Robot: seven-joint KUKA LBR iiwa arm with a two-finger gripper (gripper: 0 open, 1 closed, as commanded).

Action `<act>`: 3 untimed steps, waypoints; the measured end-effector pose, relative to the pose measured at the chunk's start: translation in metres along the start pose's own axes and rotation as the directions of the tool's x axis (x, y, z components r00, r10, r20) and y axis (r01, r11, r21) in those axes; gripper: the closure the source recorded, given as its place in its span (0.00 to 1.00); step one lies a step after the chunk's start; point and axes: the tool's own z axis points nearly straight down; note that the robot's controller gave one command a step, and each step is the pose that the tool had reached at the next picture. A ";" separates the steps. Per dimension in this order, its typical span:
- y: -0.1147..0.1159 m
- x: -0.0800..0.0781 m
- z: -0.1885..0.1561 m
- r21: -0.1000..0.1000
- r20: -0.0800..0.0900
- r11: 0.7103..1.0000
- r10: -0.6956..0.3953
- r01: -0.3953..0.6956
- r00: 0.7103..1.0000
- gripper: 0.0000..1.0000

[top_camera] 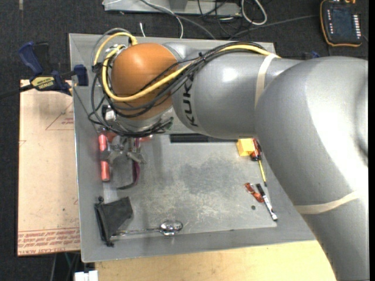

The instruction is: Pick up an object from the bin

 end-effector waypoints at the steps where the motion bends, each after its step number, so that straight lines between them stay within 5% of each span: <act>1: 0.001 0.000 -0.020 -0.005 -0.001 1.000 0.001 -0.001 1.000 1.00; 3: -0.001 -0.002 -0.063 0.002 0.002 1.000 0.003 -0.003 1.000 1.00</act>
Offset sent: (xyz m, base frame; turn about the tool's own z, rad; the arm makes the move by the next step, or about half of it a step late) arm -0.0016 -0.0001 0.0308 0.0005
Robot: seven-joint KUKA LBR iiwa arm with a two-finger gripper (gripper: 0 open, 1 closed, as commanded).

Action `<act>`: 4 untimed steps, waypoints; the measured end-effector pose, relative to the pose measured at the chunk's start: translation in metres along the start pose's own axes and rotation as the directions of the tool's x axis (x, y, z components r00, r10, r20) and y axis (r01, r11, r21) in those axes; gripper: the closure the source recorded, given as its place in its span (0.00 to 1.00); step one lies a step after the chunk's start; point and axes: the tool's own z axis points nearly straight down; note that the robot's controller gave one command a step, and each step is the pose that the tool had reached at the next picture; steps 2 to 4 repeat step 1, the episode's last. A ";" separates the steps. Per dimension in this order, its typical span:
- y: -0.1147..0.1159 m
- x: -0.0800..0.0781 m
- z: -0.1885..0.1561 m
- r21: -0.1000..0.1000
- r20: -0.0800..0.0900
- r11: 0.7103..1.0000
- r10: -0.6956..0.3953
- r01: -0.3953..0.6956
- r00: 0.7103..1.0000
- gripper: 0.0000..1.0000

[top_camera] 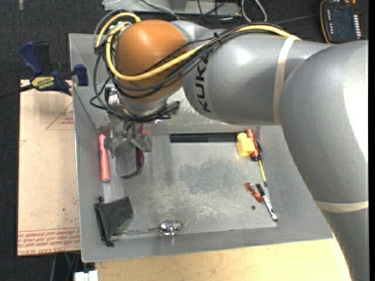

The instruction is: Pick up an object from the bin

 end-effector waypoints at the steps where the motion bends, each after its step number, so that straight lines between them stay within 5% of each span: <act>1: 0.000 -0.001 -0.015 0.001 0.002 1.000 0.003 -0.003 1.000 1.00; 4: 0.000 -0.001 -0.015 0.001 0.002 1.000 0.003 -0.003 1.000 1.00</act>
Offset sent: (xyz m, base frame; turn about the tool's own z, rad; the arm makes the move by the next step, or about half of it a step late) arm 0.0000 0.0005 0.0273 0.0017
